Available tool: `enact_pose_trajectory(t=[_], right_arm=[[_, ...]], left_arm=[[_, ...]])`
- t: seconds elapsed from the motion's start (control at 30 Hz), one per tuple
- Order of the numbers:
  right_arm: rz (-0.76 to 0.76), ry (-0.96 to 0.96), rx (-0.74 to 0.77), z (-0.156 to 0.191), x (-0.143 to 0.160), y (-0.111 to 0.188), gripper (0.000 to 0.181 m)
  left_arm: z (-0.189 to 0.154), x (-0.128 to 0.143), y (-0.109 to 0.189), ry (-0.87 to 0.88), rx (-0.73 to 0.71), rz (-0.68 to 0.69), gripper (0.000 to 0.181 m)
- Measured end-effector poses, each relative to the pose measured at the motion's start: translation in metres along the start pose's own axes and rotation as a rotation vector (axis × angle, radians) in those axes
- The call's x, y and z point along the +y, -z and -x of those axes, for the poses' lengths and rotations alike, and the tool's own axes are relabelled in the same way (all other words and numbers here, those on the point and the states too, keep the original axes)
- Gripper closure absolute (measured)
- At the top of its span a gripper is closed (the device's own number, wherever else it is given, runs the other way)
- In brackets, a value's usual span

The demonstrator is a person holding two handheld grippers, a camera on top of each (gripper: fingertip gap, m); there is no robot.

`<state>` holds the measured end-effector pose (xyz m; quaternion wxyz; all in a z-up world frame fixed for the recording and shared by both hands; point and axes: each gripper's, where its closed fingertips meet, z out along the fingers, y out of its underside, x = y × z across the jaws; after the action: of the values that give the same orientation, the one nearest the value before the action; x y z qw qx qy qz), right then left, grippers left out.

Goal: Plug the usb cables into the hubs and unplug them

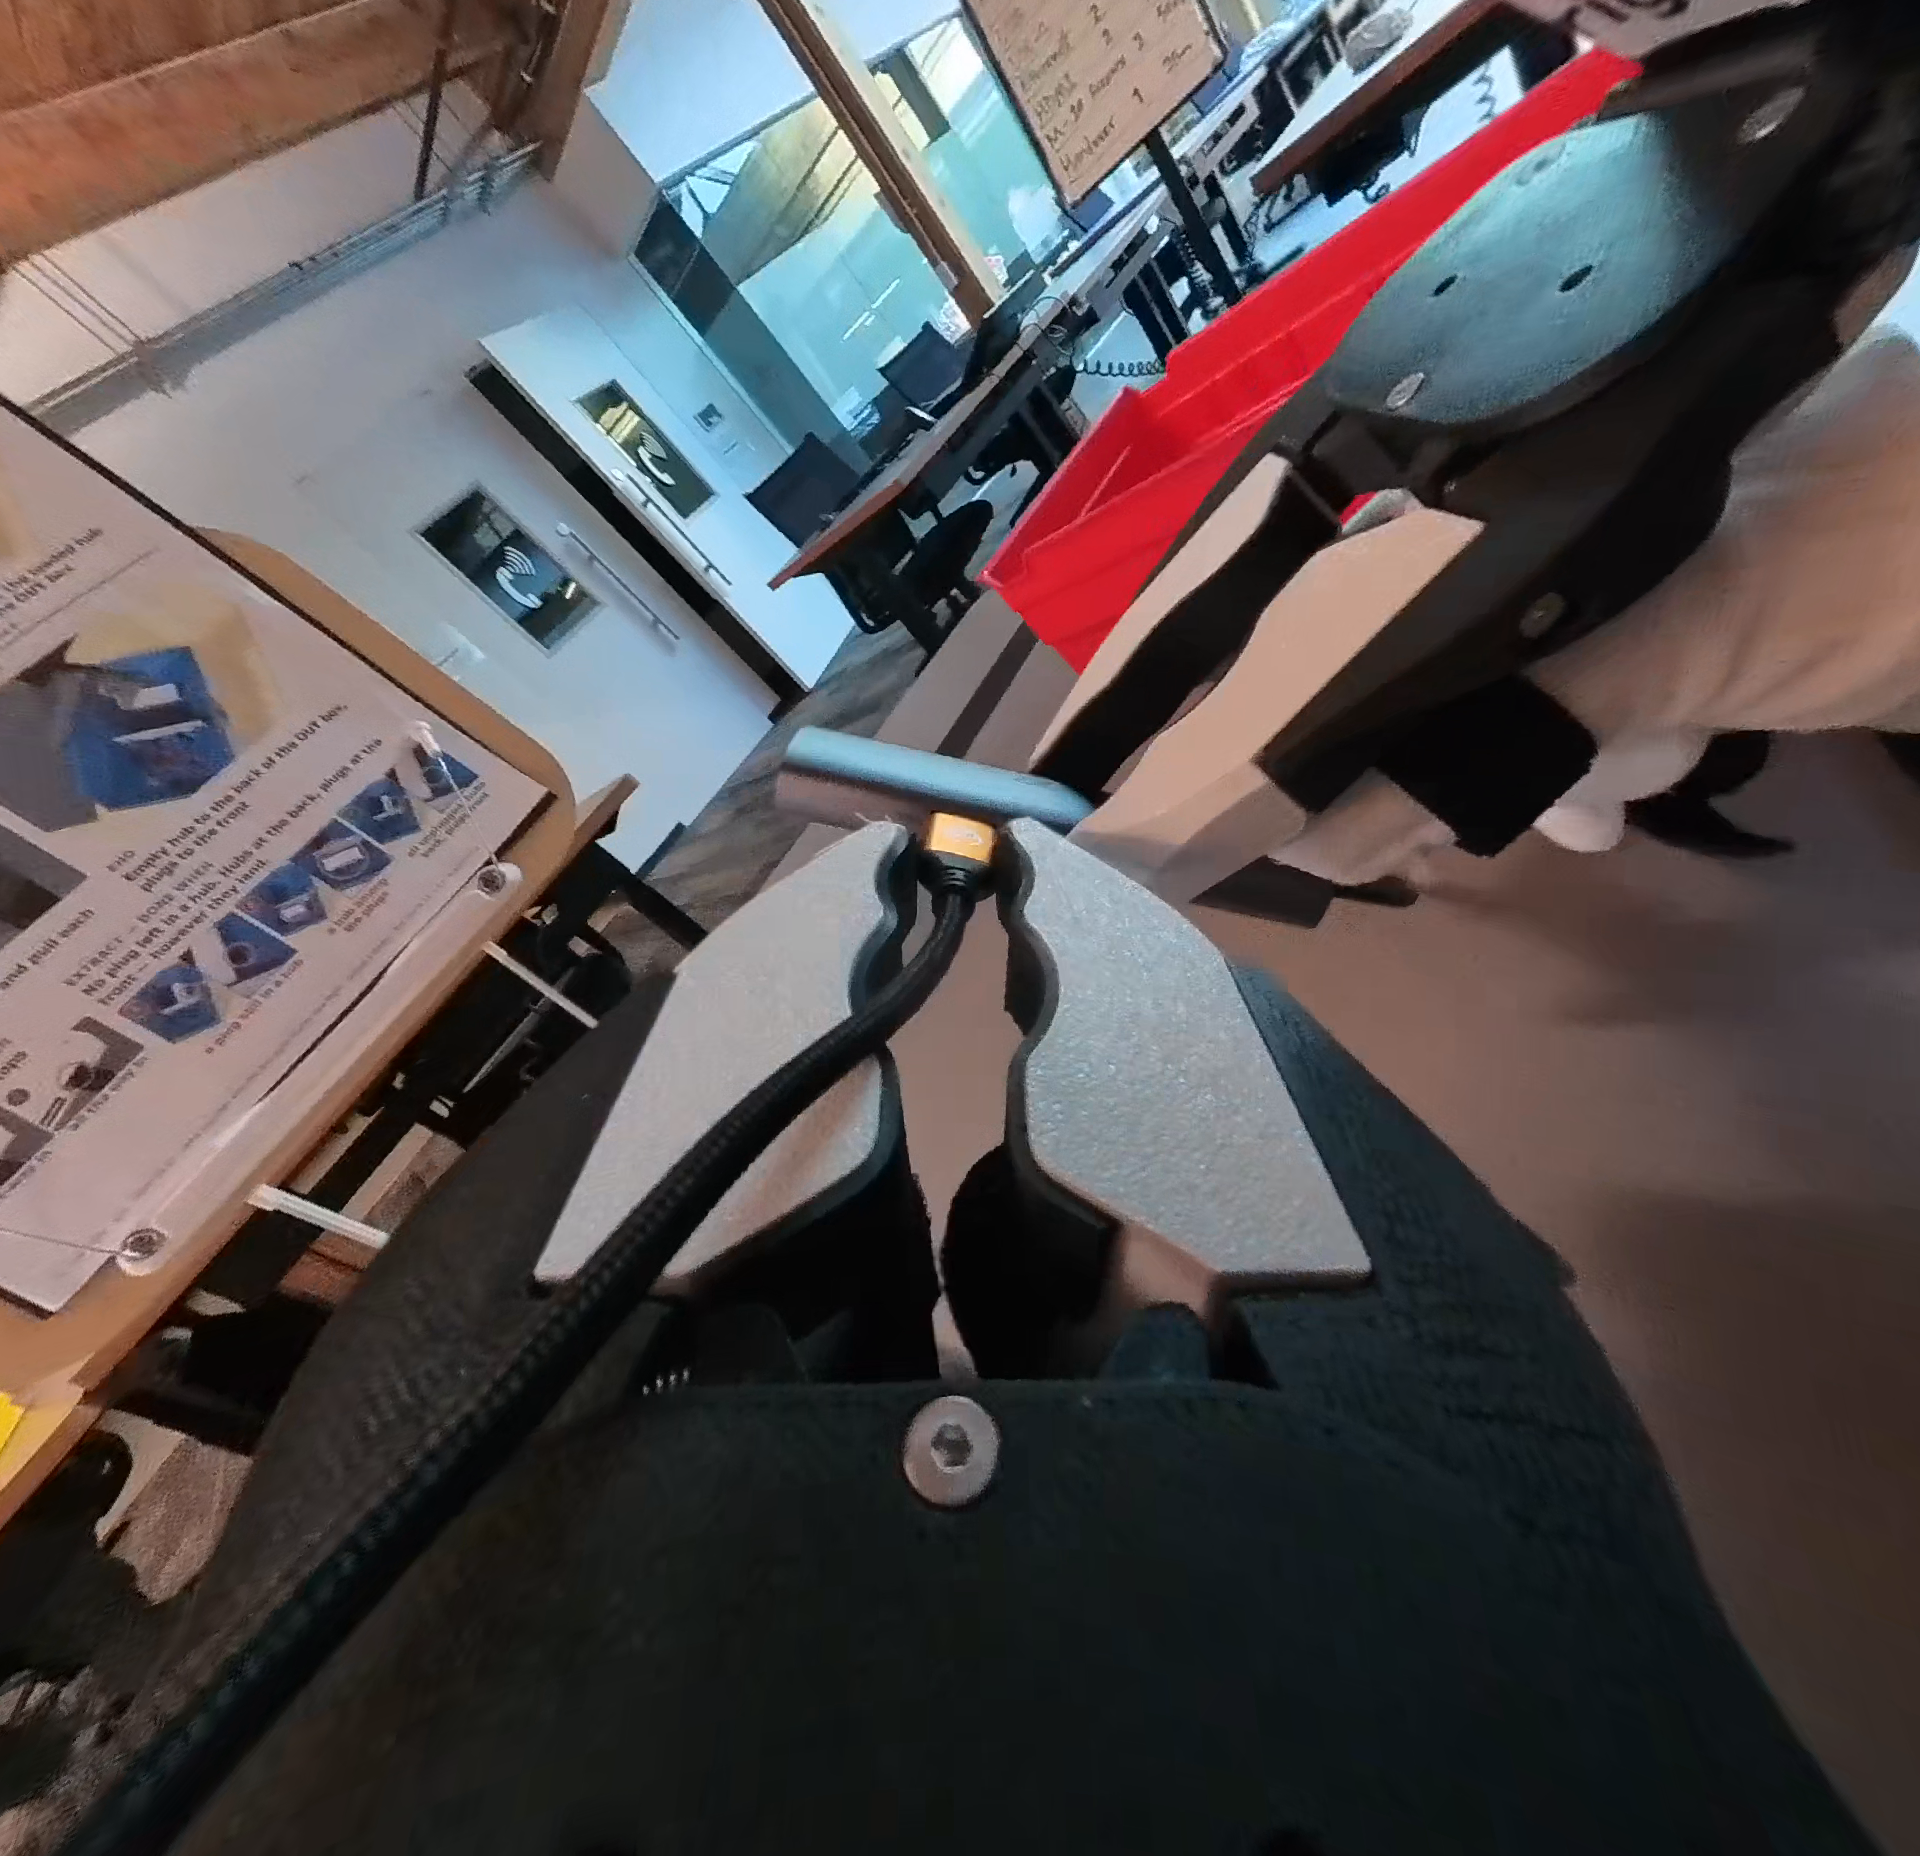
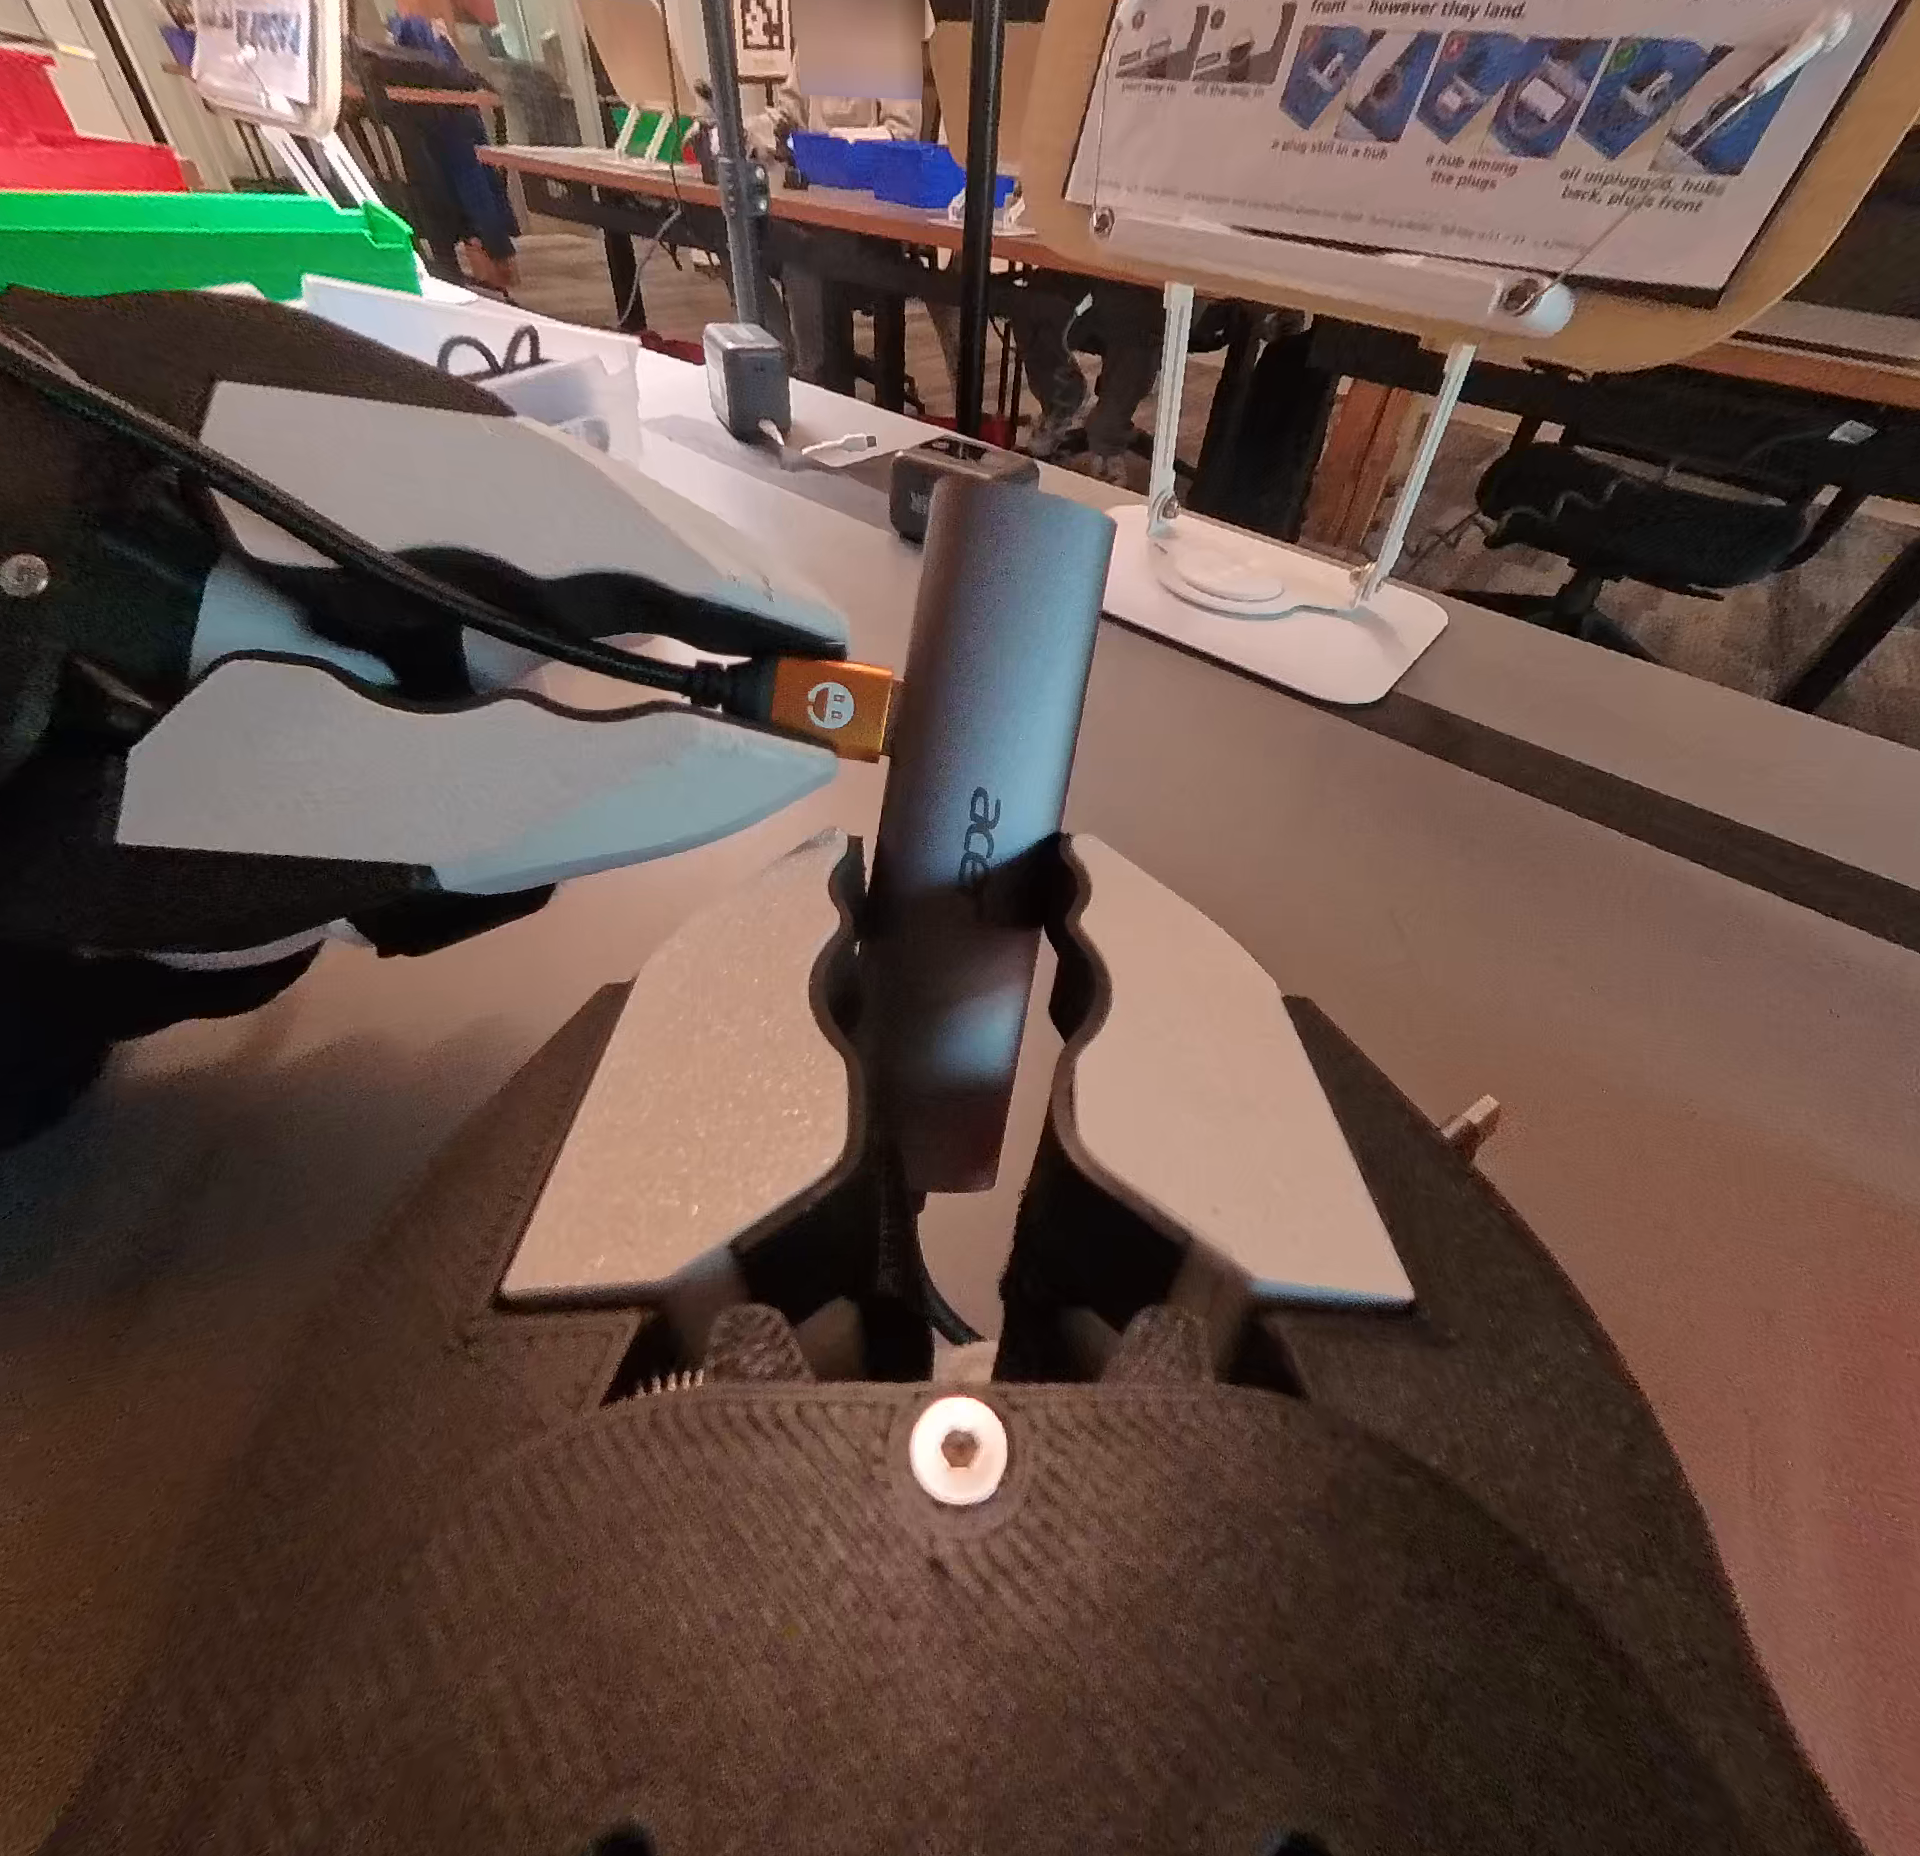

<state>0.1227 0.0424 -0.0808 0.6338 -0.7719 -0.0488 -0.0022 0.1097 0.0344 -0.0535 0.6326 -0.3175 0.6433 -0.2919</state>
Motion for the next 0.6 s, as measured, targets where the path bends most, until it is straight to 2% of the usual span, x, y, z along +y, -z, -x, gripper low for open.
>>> enact_pose_trajectory(t=[0.07, 0.13, 0.17, 0.23, 0.3, 0.37, 0.5, 0.53, 0.57, 0.6], right_arm=[[0.042, 0.006, 0.008, -0.004, 0.007, -0.003, 0.148], [0.088, -0.011, 0.02, -0.013, 0.015, -0.004, 0.148], [0.09, -0.051, 0.027, -0.02, 0.016, -0.003, 0.148], [0.059, -0.164, 0.077, -0.043, 0.015, 0.005, 0.148], [0.049, -0.282, 0.11, -0.065, 0.019, 0.015, 0.148], [0.107, -0.385, 0.087, -0.073, 0.033, 0.018, 0.148], [0.251, -0.396, 0.019, -0.061, 0.055, 0.01, 0.148], [0.297, -0.364, 0.012, -0.057, 0.062, 0.008, 0.148], [0.34, -0.329, 0.004, -0.052, 0.068, 0.006, 0.148], [0.383, -0.296, -0.008, -0.046, 0.073, 0.004, 0.148]], left_arm=[[-0.004, 0.007, -0.004, 0.032, 0.039, 0.014, 0.167], [-0.009, 0.023, -0.012, 0.168, 0.123, 0.109, 0.166], [-0.018, 0.035, -0.014, 0.257, 0.217, 0.18, 0.16], [-0.055, 0.049, -0.003, 0.461, 0.538, 0.314, 0.158], [-0.086, 0.037, 0.019, 0.595, 0.854, 0.317, 0.158], [-0.105, 0.004, 0.058, 0.664, 1.21, 0.204, 0.16], [-0.081, -0.072, 0.123, 0.753, 1.586, -0.264, 0.159], [-0.071, -0.083, 0.137, 0.763, 1.633, -0.366, 0.155], [-0.06, -0.091, 0.139, 0.758, 1.586, -0.473, 0.147], [-0.046, -0.097, 0.132, 0.753, 1.456, -0.584, 0.14]])
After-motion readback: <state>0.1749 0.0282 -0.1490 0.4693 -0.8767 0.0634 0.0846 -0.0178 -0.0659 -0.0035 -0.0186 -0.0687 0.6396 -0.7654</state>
